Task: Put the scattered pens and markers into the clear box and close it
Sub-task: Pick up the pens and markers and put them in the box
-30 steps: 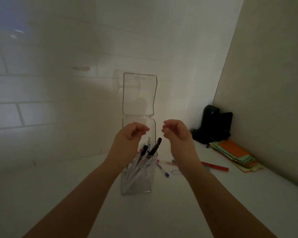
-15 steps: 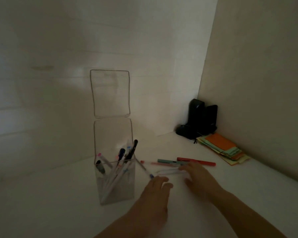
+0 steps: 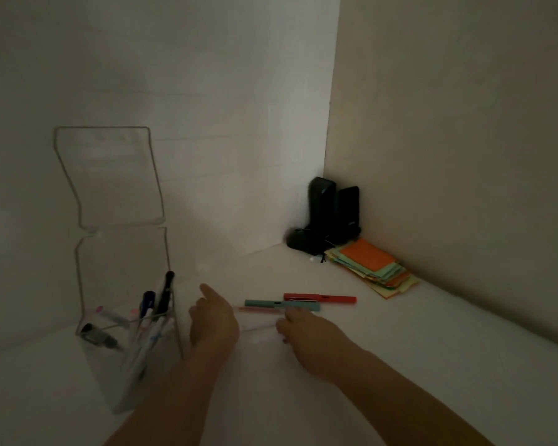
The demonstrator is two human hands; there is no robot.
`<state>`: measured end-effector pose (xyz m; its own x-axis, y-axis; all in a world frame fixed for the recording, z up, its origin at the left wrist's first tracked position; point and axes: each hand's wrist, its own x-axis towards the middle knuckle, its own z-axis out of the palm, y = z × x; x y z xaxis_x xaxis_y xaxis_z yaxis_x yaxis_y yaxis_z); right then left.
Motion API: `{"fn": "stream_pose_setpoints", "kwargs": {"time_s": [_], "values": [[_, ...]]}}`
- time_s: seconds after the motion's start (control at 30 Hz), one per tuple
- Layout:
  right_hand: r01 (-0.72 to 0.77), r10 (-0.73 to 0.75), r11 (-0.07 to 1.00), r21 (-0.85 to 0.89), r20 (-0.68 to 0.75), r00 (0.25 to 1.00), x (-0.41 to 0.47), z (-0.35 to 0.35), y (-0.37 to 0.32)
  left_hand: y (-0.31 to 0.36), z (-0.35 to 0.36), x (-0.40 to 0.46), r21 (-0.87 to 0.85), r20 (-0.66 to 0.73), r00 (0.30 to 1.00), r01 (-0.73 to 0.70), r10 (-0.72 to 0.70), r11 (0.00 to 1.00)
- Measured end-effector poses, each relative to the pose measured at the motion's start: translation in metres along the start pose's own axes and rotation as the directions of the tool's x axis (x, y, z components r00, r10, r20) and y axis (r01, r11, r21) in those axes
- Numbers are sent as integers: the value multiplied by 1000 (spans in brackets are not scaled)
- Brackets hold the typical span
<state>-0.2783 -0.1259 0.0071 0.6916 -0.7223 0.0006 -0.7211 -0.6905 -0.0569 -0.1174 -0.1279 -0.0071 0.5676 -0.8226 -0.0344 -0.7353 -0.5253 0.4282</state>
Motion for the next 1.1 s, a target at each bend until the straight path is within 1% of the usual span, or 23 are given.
{"fn": "stream_pose_setpoints", "kwargs": {"time_s": [0.07,0.13,0.17,0.23,0.3,0.37,0.47,0.57,0.63,0.77,0.83,0.9,1.0,1.1], "values": [[30,-28,999,12,-90,996,8,2,5,1,-3,4,-3,23,999,32,-32,999],[48,-46,999,17,-111,993,13,6,5,1,-7,8,-49,5,998,55,-55,997],[55,-54,998,5,-103,993,15,7,4,-1,-9,9,-76,-21,999,34,-36,997],[72,-75,996,-44,-77,994,16,9,1,-3,-11,10,-92,-102,991,-99,89,991],[84,-88,992,-91,-38,995,14,6,2,0,-8,7,-73,-135,959,-260,249,963],[96,-94,988,-123,27,995,9,2,7,7,-2,3,-61,-93,930,-361,355,931],[63,-54,995,-82,106,993,-4,2,18,16,9,-3,24,6,873,-487,487,873],[37,-34,999,-24,111,993,-17,5,26,18,12,-10,224,90,803,-593,590,773],[21,-23,1000,20,83,996,-23,7,28,16,10,-13,317,110,760,-637,640,702],[-9,8,999,50,27,1000,-30,10,24,7,7,-18,282,128,723,-683,679,674],[-22,20,998,63,33,999,-34,9,21,9,5,-17,293,103,721,-680,685,672],[-30,28,998,64,37,999,-36,8,19,16,3,-13,320,110,710,-688,696,651],[-68,64,995,79,47,997,-38,9,17,26,10,-7,329,180,708,-697,683,637],[-99,92,991,90,78,993,-36,9,16,28,15,-3,307,196,721,-689,665,657]]}}
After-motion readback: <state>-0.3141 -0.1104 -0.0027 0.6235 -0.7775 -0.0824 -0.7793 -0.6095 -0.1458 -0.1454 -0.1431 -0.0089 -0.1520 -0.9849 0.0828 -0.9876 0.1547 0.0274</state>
